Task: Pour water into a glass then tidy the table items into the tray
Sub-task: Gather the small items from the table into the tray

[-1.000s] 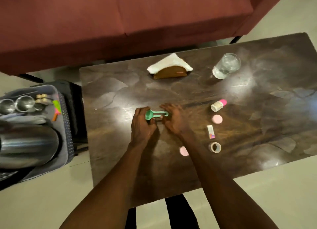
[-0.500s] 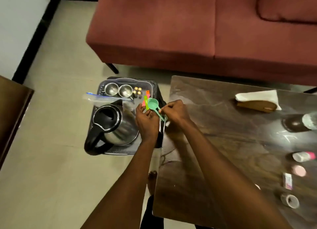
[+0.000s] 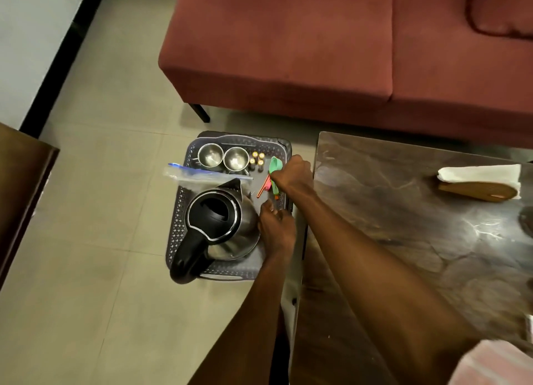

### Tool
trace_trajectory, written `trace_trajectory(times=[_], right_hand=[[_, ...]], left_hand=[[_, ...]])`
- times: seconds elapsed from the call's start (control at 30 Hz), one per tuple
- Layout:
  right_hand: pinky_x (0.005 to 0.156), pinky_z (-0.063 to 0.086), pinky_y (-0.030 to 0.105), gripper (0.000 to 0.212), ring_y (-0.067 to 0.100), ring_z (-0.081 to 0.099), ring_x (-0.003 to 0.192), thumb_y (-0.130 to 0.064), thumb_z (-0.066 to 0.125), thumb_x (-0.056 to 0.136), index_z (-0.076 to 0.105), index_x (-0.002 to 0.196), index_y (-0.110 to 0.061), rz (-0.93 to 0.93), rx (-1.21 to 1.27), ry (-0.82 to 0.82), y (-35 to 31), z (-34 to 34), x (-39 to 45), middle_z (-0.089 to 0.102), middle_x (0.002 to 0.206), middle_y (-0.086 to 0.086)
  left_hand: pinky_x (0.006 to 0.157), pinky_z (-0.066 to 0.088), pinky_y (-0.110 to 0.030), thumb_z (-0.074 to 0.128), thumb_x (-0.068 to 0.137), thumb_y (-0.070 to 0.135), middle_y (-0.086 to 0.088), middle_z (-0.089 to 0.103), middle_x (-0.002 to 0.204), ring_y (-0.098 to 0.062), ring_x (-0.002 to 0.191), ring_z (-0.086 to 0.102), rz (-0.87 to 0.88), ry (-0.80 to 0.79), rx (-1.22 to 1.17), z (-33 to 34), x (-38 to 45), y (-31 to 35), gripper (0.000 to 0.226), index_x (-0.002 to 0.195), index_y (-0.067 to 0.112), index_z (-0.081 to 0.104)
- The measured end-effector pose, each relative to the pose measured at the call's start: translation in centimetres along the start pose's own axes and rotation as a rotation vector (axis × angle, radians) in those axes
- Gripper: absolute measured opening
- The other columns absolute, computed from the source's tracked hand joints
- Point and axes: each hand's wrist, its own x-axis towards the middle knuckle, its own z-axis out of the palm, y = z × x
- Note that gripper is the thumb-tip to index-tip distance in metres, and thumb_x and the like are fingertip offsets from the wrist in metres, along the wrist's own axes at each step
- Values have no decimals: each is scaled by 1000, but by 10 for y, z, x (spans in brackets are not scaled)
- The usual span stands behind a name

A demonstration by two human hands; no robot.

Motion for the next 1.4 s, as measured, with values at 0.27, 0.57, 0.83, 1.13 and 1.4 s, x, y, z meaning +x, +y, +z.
trace_trajectory(times=[0.27,0.57,0.83,1.13,1.4], right_hand=[[65,38,27,29,22,53,79,-17,77,79,62,99,-4,-155,-146,42,-13,11,13,42,83,1],[82,56,43,35,32,63,95,-30,69,85,60,107,-5,-92,-67,70,10,-13,3,63,107,16],[85,57,42,16,24,66,91,-34,61,77,67,90,-26,95,89,146,73,-57,-31,70,95,-1],[78,55,32,18,24,68,88,-24,61,77,63,94,-30,270,290,259,199,-134,-77,63,81,-8],[85,53,33,23,28,67,100,-25,63,81,66,104,-23,438,298,312,341,-222,-123,71,100,2]], left_hand=[[94,49,-38,51,91,8,-8,66,117,-24,111,61,53,-40,69,4,8,-14,28,117,10,60],[90,52,-44,53,87,10,-11,66,104,-30,100,63,86,-82,102,7,0,-1,19,106,15,56],[102,42,-41,57,90,12,-14,62,123,-30,119,55,295,-84,246,18,-27,15,36,125,6,56],[102,47,-37,60,91,9,-8,57,130,-20,115,58,403,-313,315,105,-121,-2,39,129,9,54],[97,50,-40,71,81,26,-5,61,122,-22,111,60,373,-687,580,200,-220,-58,41,119,15,59]])
